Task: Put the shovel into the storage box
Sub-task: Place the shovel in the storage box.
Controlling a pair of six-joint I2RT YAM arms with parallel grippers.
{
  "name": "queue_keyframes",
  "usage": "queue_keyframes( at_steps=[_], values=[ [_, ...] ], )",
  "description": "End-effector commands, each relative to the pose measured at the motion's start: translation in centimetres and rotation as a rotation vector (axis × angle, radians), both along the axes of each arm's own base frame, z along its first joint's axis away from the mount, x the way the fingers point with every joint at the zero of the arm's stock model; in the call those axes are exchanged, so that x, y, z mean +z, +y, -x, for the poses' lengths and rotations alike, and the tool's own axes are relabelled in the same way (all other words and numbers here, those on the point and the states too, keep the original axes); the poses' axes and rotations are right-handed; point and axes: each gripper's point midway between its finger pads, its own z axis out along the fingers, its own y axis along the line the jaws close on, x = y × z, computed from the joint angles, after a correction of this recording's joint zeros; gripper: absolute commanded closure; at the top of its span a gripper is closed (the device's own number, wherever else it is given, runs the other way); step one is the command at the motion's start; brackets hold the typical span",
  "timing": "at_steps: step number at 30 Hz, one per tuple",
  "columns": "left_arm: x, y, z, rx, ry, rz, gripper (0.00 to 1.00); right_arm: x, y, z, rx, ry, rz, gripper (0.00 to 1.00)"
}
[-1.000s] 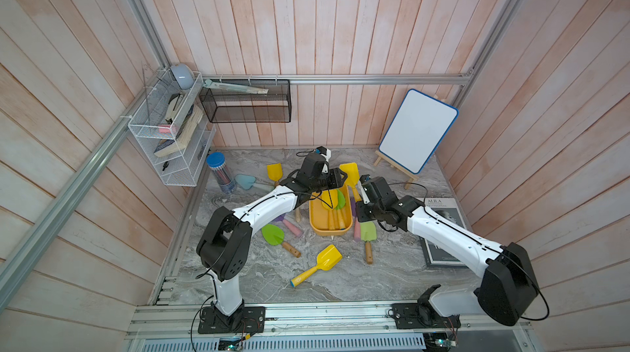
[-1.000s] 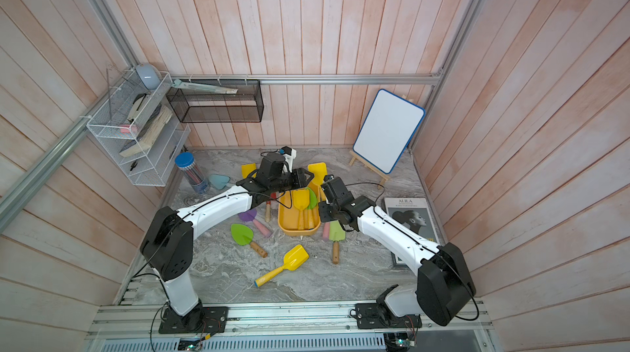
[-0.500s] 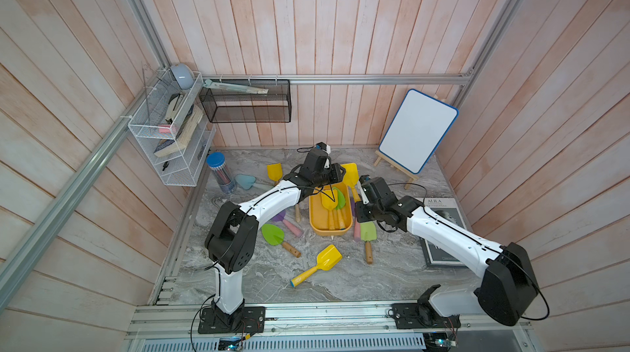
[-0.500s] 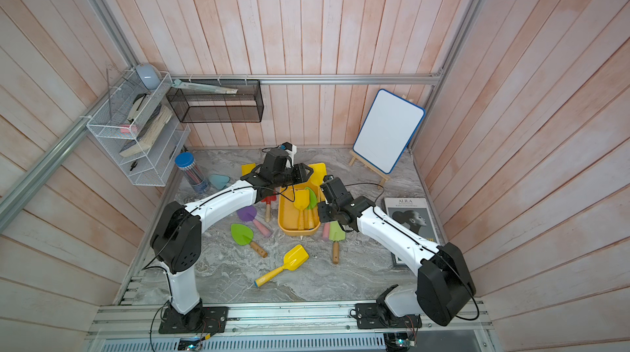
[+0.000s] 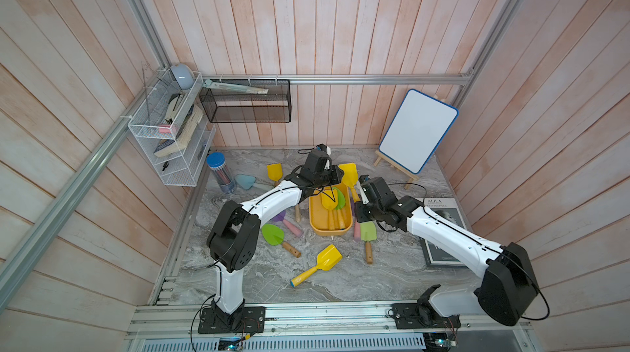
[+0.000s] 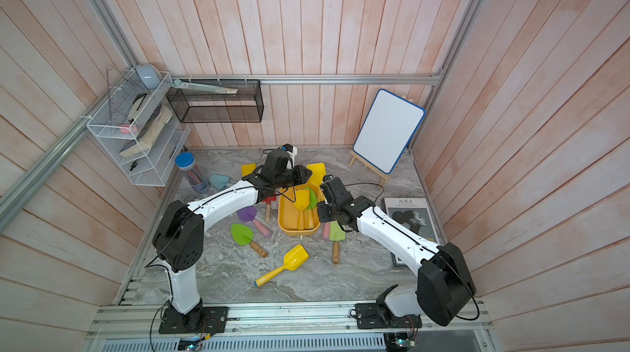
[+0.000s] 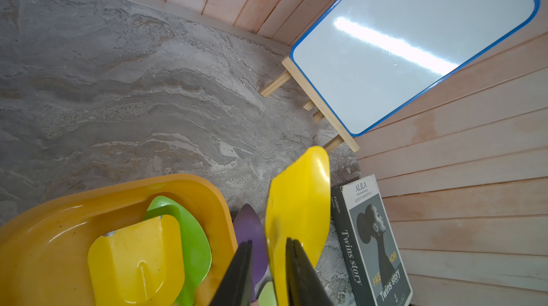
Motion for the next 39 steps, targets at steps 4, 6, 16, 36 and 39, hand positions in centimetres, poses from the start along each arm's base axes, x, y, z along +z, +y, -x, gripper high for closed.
queue_keyframes(
  at_steps=[4, 6, 16, 36, 39],
  values=[
    [-0.8, -0.4, 0.3, -0.021, 0.018, 0.000, 0.77, 1.5, 1.0, -0.7, 0.003, -0.030, -0.035, 1.00],
    [-1.0, -0.5, 0.4, -0.024, 0.022, -0.001, 0.77, 1.6, 1.1, -0.7, 0.005, -0.032, -0.036, 1.00],
    [-1.1, -0.6, 0.6, -0.025, 0.027, -0.006, 0.89, 1.6, 1.2, -1.0, 0.002, -0.031, -0.036, 1.00],
    [-0.1, 1.4, 0.1, 0.040, 0.000, -0.062, 1.00, 4.2, 1.2, -0.4, 0.003, -0.054, -0.080, 0.47],
    [0.5, 2.4, 0.2, 0.048, -0.008, -0.075, 1.00, 5.1, 0.5, 0.1, -0.007, -0.077, -0.085, 0.44]
  ],
)
